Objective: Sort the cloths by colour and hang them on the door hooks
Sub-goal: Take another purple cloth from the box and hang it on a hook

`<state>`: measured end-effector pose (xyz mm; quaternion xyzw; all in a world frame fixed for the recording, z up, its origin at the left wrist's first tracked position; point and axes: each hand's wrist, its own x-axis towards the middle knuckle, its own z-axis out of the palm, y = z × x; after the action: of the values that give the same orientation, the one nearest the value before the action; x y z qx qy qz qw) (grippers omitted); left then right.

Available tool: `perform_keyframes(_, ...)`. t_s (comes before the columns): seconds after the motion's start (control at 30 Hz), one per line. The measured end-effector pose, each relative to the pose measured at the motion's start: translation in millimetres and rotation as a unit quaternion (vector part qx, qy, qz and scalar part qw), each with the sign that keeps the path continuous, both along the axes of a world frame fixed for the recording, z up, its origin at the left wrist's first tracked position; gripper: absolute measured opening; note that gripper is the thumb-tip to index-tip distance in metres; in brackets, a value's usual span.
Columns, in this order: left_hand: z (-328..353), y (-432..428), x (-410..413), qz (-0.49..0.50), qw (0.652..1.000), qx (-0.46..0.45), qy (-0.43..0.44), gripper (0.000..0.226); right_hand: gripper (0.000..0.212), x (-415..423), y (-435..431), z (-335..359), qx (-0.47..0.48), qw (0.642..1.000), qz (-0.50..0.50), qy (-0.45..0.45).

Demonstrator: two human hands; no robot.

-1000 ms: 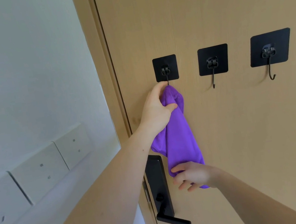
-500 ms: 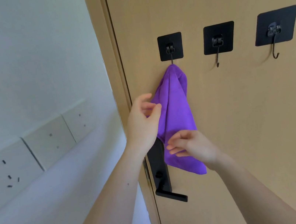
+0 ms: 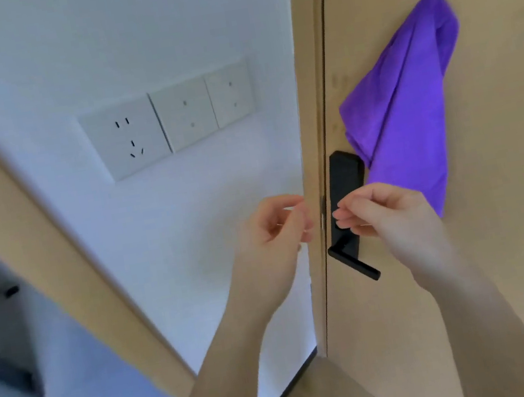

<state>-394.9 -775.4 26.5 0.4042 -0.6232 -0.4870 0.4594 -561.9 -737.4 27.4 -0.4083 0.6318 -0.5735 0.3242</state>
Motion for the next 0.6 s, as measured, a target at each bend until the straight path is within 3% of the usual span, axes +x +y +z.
perform_keyframes(0.37,-16,81,72,0.177,0.982,0.043,-0.039,0.011,0.013,66,14,-27,0.013,0.986,0.169,0.013)
perform_keyframes(0.6,-11,124,145,0.293,0.955,0.025,-0.033,0.013,0.018,140,17,-28,0.012,0.960,0.279,0.003)
